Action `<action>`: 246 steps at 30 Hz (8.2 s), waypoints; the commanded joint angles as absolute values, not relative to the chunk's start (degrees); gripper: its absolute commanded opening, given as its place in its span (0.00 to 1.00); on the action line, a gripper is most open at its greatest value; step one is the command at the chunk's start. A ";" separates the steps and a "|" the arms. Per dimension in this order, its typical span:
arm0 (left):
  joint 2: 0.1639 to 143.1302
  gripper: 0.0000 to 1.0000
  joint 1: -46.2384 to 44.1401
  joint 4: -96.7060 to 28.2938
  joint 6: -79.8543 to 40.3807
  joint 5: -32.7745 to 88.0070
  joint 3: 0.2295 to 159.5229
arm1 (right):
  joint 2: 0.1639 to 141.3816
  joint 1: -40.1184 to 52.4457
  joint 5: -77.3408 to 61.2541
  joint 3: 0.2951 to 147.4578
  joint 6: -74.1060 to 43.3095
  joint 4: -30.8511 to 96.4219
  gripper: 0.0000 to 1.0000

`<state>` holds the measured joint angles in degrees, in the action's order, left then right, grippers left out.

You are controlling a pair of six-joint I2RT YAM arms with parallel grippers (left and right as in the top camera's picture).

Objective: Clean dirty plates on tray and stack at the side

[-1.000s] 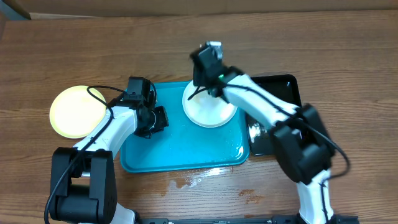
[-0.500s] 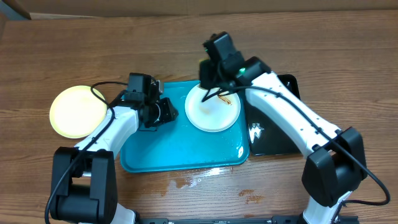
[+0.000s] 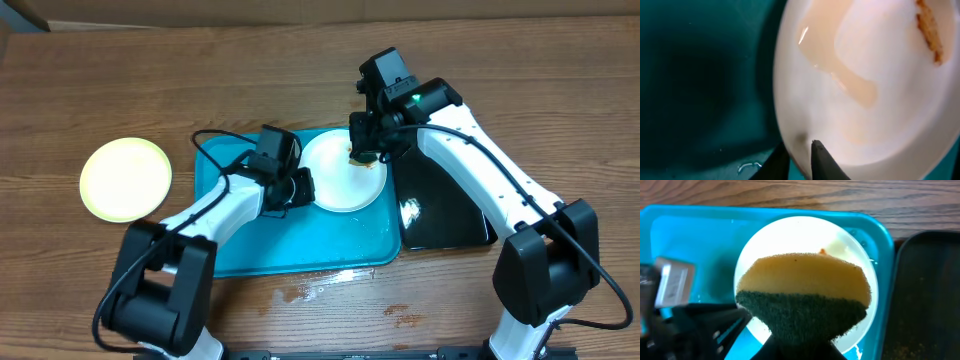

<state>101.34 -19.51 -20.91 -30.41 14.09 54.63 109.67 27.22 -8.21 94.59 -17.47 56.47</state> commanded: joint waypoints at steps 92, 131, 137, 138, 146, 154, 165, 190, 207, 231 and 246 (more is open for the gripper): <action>106.21 0.04 -16.03 -30.98 -21.82 -4.45 60.51 | 124.22 36.69 1.45 93.58 -21.26 38.11 0.45; 106.39 0.04 -12.67 -30.87 -21.43 -0.38 60.53 | 124.95 36.14 -4.36 96.53 -9.32 33.34 0.04; 106.39 0.04 -12.67 -30.83 -21.43 -0.34 60.53 | 126.17 35.88 -3.36 96.18 -7.14 31.79 0.04; 106.39 0.04 -12.67 -30.83 -21.43 -0.34 60.53 | 126.69 35.79 -2.90 95.94 -7.09 31.00 0.04; 106.39 0.04 -12.67 -30.83 -21.43 -0.36 60.53 | 130.54 33.78 -2.20 95.85 -7.05 28.16 0.04; 106.39 0.04 -12.67 -30.76 -22.00 -0.38 60.53 | 130.54 29.91 -2.26 95.85 -7.03 35.81 0.04; 106.39 0.04 -12.67 -30.74 -22.74 -0.43 60.53 | 130.54 31.07 -5.45 95.85 -9.98 46.39 0.04; 106.39 0.04 -12.67 -30.37 -22.70 -0.60 60.53 | 127.39 30.52 -15.14 98.50 -30.96 45.98 0.04; 106.39 0.04 -12.67 -30.37 -22.68 -0.56 60.53 | 126.56 33.78 -4.32 90.91 -38.28 46.30 0.04; 106.39 0.04 -12.67 -30.39 -22.48 -0.56 60.53 | 127.00 33.43 -6.02 84.97 -43.72 44.77 0.04; 106.39 0.04 -12.67 -30.57 -22.46 -0.56 60.53 | 126.87 33.26 -5.48 80.12 -43.51 36.93 0.04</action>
